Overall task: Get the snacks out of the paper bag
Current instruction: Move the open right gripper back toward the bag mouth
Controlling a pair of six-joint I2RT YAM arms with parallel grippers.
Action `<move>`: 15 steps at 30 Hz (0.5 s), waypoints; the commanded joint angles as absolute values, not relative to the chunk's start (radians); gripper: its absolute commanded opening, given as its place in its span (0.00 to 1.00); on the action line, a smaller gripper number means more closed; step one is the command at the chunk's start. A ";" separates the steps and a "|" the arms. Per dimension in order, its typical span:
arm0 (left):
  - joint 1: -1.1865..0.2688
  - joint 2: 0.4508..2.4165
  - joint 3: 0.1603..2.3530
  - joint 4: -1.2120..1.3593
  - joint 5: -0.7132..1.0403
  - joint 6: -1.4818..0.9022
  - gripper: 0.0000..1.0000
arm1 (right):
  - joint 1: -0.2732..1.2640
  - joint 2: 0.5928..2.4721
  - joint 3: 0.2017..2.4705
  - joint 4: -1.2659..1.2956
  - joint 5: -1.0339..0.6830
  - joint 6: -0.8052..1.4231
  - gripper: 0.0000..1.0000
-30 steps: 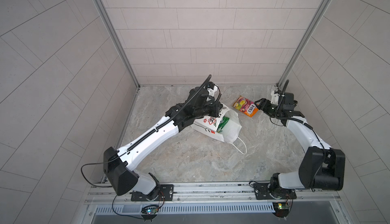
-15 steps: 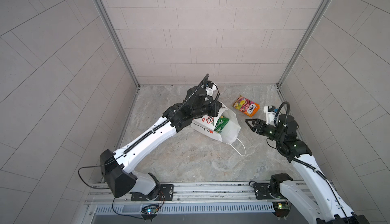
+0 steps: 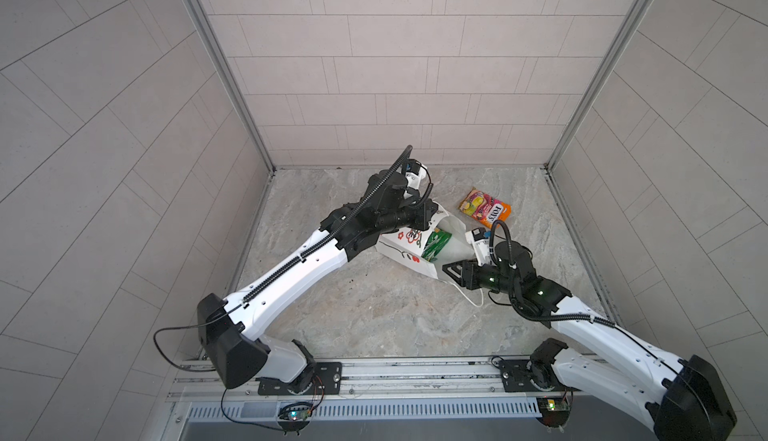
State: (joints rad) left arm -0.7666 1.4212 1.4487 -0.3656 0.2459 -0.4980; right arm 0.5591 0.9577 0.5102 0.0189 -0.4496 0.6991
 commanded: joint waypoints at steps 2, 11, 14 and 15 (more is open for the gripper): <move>-0.770 1.407 1.470 -0.365 0.253 -0.497 0.00 | 0.598 1.015 0.541 0.107 -0.372 0.736 0.39; -0.771 1.404 1.466 -0.365 0.264 -0.499 0.00 | 0.624 1.078 0.556 0.145 -0.242 0.762 0.30; -0.771 1.401 1.465 -0.365 0.259 -0.500 0.00 | 0.631 1.097 0.560 0.157 -0.226 0.770 0.28; -0.772 1.399 1.465 -0.365 0.255 -0.500 0.00 | 0.634 1.103 0.559 0.162 -0.228 0.767 0.28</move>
